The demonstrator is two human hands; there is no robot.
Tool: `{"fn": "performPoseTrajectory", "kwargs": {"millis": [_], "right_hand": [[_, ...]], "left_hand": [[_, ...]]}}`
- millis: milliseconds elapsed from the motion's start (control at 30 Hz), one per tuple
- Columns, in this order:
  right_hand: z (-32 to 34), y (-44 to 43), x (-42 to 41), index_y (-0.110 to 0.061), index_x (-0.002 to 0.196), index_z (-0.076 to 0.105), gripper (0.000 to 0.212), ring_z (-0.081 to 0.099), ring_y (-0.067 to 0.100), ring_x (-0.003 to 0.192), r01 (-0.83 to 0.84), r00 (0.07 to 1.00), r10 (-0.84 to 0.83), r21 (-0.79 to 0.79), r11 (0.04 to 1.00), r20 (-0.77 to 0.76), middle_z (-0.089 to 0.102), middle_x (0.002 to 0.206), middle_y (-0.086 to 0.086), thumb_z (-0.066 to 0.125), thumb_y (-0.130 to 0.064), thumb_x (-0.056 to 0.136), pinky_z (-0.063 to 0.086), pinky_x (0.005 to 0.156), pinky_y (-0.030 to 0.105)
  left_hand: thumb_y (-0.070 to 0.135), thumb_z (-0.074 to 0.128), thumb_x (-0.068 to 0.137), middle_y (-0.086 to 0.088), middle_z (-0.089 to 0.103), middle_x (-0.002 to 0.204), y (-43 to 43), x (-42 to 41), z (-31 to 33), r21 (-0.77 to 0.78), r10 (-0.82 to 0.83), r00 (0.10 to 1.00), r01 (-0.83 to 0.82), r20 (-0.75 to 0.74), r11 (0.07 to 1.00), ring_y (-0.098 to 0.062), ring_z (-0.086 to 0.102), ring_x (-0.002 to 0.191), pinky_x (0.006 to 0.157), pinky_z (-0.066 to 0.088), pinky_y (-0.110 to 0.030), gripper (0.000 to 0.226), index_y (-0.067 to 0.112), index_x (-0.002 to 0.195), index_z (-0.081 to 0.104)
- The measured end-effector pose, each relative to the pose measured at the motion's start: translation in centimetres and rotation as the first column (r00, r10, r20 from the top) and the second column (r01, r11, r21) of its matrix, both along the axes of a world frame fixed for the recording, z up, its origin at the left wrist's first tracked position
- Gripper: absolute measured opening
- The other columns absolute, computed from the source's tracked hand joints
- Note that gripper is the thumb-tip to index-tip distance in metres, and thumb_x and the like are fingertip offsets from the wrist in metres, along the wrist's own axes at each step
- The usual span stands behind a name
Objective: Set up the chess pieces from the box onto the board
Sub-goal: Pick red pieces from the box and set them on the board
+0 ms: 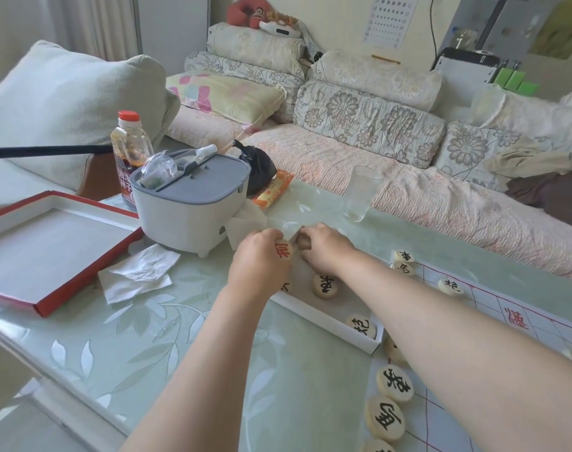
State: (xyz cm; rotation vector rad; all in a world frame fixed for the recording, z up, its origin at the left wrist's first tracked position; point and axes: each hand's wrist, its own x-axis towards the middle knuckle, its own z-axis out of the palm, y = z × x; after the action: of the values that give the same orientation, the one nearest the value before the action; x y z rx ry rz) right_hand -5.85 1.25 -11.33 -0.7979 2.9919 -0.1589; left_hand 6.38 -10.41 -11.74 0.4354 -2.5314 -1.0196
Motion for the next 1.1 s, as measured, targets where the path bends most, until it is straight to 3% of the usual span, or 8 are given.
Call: {"fn": "performPoseTrajectory", "kwargs": {"millis": [200,333,467,667,800,933,1100], "right_hand": [[0.6,-0.7,-0.2,-0.025,0.125,0.060,0.036,0.050,0.037,0.118,0.070,0.998,-0.069,0.128,0.989,-0.009,0.046,0.128,0.011,0.050,-0.032,0.092,0.042,0.096,0.039],[1.2,0.4,-0.1,-0.022,0.106,0.063,0.022,0.055,0.035,0.115,-0.022,0.998,0.020,0.038,0.999,0.060,0.054,0.117,0.009,0.046,-0.034,0.097,0.044,0.087,0.034],[1.6,1.8,-0.2,-0.019,0.133,0.059,0.035,0.049,0.024,0.131,0.033,0.986,-0.005,-0.163,0.986,0.167,0.056,0.140,0.005,0.043,-0.024,0.103,0.038,0.106,0.031],[0.8,2.9,0.5,-0.029,0.139,0.052,0.045,0.050,0.022,0.128,0.084,0.970,-0.027,-0.230,0.970,0.240,0.051,0.144,0.003,0.042,-0.010,0.099,0.039,0.092,0.022],[0.8,2.3,1.3,-0.026,0.144,0.047,0.063,0.055,0.025,0.123,0.085,0.971,-0.052,-0.131,0.988,0.235,0.051,0.144,0.006,0.070,-0.028,0.086,0.049,0.092,0.028],[0.9,1.9,2.0,-0.020,0.134,0.055,0.048,0.058,0.028,0.113,0.130,0.976,-0.108,-0.108,0.986,0.189,0.056,0.134,0.010,0.064,-0.023,0.087,0.049,0.076,0.027],[2.9,3.9,3.3,-0.014,0.127,0.056,0.038,0.055,0.029,0.114,0.150,0.987,-0.126,-0.294,0.944,0.099,0.059,0.127,0.011,0.049,-0.032,0.094,0.042,0.085,0.030]], "left_hand": [[0.021,0.066,0.082,-0.005,0.056,0.119,0.0,0.1,0.1,0.014,-0.016,1.000,0.016,0.003,1.000,-0.026,0.051,0.111,0.091,0.048,-0.036,0.047,0.021,0.128,0.057],[0.019,0.067,0.081,-0.005,0.054,0.121,-0.1,0.0,0.1,0.012,-0.025,1.000,0.024,0.008,1.000,-0.025,0.051,0.112,0.093,0.048,-0.036,0.051,0.020,0.131,0.055],[0.017,0.068,0.082,-0.005,0.049,0.124,0.2,0.0,0.1,0.003,-0.014,1.000,0.014,0.019,1.000,-0.025,0.050,0.112,0.093,0.049,-0.037,0.051,0.019,0.131,0.055],[0.017,0.069,0.081,-0.006,0.050,0.122,0.7,0.0,0.0,-0.017,-0.053,0.998,0.053,0.027,0.998,-0.027,0.050,0.112,0.092,0.049,-0.037,0.051,0.018,0.130,0.056],[0.021,0.072,0.080,-0.006,0.050,0.120,0.8,0.0,0.0,-0.035,-0.069,0.997,0.070,0.026,0.997,-0.027,0.050,0.111,0.092,0.048,-0.036,0.053,0.019,0.130,0.056],[0.021,0.073,0.078,-0.004,0.050,0.118,1.1,-0.1,0.1,-0.062,-0.073,0.997,0.075,0.035,0.995,-0.026,0.050,0.109,0.090,0.048,-0.035,0.053,0.019,0.129,0.056],[0.021,0.072,0.078,-0.003,0.049,0.120,2.7,-0.1,1.0,-0.080,-0.100,0.995,0.101,0.021,0.992,-0.023,0.049,0.111,0.088,0.043,-0.029,0.053,0.019,0.129,0.055]]}}
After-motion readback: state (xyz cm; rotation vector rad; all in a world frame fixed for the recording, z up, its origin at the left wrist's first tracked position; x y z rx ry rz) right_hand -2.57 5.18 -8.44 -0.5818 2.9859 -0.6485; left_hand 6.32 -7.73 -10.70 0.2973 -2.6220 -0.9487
